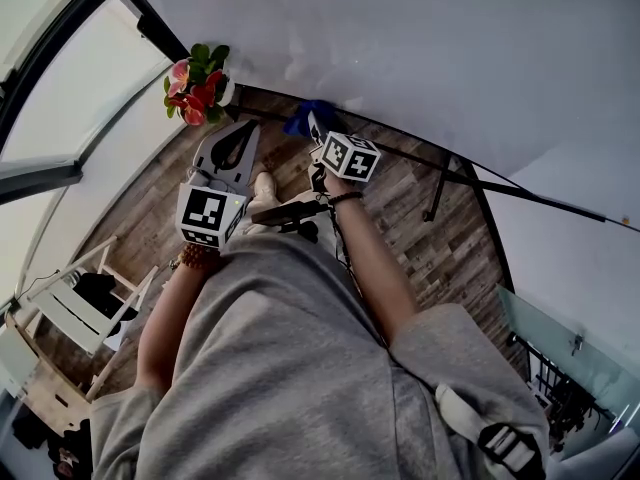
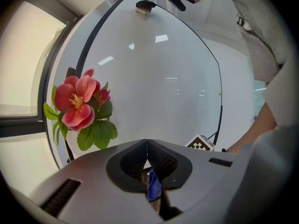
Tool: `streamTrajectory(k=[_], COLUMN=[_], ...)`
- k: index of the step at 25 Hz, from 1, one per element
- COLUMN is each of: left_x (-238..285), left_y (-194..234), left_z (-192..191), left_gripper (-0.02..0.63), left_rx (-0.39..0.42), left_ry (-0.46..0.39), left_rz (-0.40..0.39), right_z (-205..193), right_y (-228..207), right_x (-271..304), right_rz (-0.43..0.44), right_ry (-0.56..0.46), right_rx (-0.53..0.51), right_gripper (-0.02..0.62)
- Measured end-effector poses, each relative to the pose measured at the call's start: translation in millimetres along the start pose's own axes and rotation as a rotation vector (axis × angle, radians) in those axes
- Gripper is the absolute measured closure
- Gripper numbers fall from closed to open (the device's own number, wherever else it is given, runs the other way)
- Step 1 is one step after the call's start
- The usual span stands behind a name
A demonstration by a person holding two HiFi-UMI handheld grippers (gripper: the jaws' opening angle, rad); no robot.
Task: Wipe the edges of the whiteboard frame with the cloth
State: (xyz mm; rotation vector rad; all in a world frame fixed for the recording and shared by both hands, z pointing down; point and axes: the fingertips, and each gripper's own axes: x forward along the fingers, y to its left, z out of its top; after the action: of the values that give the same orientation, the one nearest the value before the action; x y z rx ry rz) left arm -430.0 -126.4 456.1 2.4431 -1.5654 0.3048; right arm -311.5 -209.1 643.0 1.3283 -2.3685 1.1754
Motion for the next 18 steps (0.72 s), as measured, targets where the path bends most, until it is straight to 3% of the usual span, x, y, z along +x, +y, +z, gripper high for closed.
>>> streamTrajectory(k=[18], left_x=[-9.8], left_y=[17.8], left_z=[-7.7], left_gripper=[0.597], left_rx=[-0.015], left_ry=[0.005], left_rz=[0.045], right_z=[-6.3], right_y=[25.8], right_x=[20.1], right_rz=[0.066], right_ry=[0.032], right_rx=[0.038], right_gripper=[0.492])
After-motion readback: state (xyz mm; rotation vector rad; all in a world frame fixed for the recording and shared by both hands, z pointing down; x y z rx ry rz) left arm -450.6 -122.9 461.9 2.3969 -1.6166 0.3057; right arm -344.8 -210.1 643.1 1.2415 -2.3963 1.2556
